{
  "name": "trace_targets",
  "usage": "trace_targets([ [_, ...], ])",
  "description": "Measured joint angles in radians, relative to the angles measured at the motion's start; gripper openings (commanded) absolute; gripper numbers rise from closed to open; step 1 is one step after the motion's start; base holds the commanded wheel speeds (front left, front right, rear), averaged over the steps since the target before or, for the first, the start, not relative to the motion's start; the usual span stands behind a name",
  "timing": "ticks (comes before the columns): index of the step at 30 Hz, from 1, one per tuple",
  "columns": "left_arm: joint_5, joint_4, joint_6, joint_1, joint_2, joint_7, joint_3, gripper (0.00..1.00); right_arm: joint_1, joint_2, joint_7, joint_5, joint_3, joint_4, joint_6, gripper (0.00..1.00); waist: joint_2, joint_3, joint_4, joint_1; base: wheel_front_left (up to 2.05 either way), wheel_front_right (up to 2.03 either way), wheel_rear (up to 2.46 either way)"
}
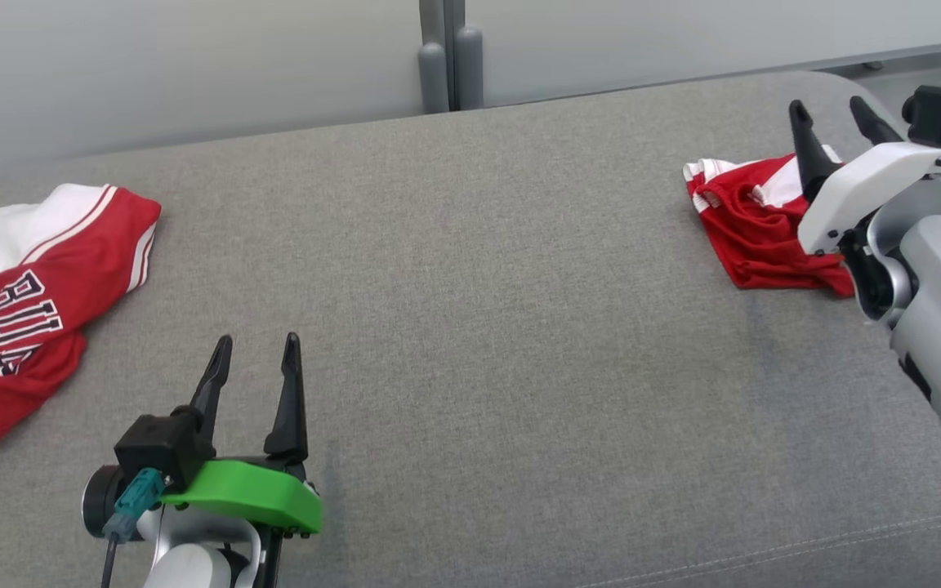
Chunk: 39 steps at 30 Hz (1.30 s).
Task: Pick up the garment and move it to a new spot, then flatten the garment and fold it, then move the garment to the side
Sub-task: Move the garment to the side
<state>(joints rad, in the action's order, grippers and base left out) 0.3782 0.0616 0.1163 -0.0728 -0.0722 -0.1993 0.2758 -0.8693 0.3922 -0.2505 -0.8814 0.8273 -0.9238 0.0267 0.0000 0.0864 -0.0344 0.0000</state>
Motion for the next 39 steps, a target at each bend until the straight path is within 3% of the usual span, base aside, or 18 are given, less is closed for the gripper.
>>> trace_targets([
  [4,0.016,0.012,0.0,0.029,0.003,-0.008,-0.022,1.0,0.051,-0.021,-0.001,0.024,0.007,0.045,0.007,1.0,0.0,-0.044,-0.009,0.0,0.0,0.0,0.0],
  [12,0.016,0.012,0.003,0.089,0.009,-0.022,-0.076,1.0,0.121,-0.075,-0.001,0.133,0.013,0.204,0.065,1.0,0.0,-0.106,-0.013,0.0,0.0,0.0,0.0],
  [20,0.016,0.004,0.003,0.115,0.013,-0.032,-0.111,1.0,0.25,-0.131,-0.001,0.17,-0.054,0.327,0.097,1.0,0.0,-0.122,-0.015,0.0,0.0,0.0,0.0],
  [39,0.016,0.0,0.007,0.173,0.02,-0.043,-0.135,1.0,0.536,-0.176,-0.001,0.3,-0.238,0.449,0.098,1.0,0.0,-0.15,-0.012,0.0,0.0,0.0,0.0],
])
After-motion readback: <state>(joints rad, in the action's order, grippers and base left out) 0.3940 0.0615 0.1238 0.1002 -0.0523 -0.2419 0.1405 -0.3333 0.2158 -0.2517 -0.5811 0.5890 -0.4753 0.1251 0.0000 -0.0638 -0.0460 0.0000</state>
